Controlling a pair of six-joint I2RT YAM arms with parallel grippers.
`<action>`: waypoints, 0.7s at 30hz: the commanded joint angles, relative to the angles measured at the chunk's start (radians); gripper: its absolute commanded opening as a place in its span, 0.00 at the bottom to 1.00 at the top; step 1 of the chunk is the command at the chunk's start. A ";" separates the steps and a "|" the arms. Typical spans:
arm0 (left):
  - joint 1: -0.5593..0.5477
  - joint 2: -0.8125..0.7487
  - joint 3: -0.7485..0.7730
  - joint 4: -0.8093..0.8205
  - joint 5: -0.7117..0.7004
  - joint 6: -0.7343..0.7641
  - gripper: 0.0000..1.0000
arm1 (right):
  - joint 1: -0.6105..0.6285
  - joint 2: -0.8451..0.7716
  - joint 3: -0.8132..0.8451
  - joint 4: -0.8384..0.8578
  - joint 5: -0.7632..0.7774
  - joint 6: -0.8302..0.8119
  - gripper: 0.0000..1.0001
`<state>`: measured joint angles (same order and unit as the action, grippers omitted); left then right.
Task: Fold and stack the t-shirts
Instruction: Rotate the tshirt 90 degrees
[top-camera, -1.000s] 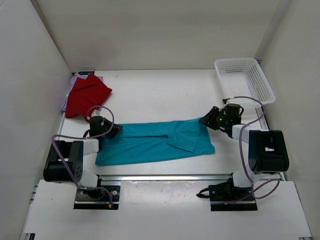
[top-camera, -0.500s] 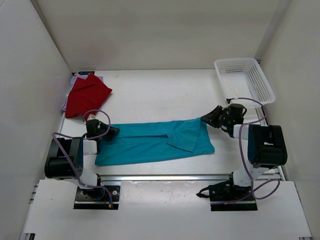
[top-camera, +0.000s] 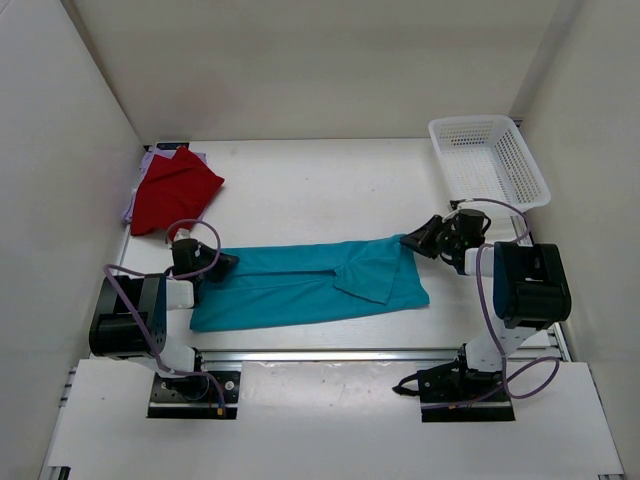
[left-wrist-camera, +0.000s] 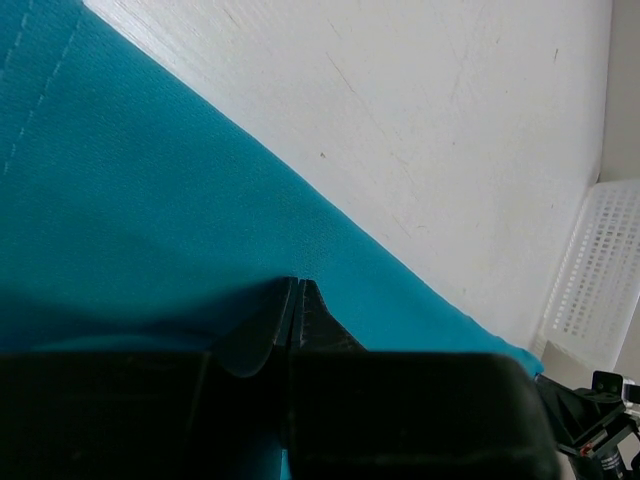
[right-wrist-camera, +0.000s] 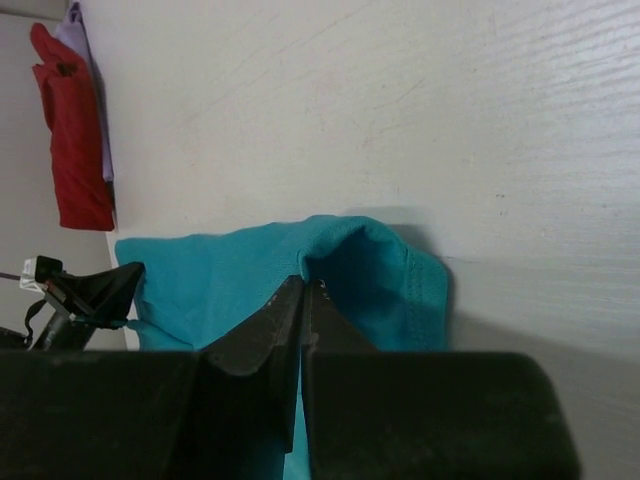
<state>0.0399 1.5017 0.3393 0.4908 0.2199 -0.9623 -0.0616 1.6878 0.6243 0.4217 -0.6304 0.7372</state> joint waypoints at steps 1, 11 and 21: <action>0.008 -0.008 -0.002 0.014 -0.007 0.004 0.01 | -0.023 -0.005 -0.001 0.103 -0.012 0.033 0.00; 0.055 0.002 -0.008 0.023 0.010 -0.032 0.00 | -0.047 0.046 0.028 0.038 0.070 0.001 0.00; -0.028 -0.167 0.046 -0.075 -0.053 0.020 0.07 | 0.037 -0.136 0.098 -0.137 0.217 -0.087 0.37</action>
<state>0.0433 1.4258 0.3367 0.4526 0.2024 -0.9783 -0.0719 1.6726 0.6571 0.3336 -0.5194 0.7158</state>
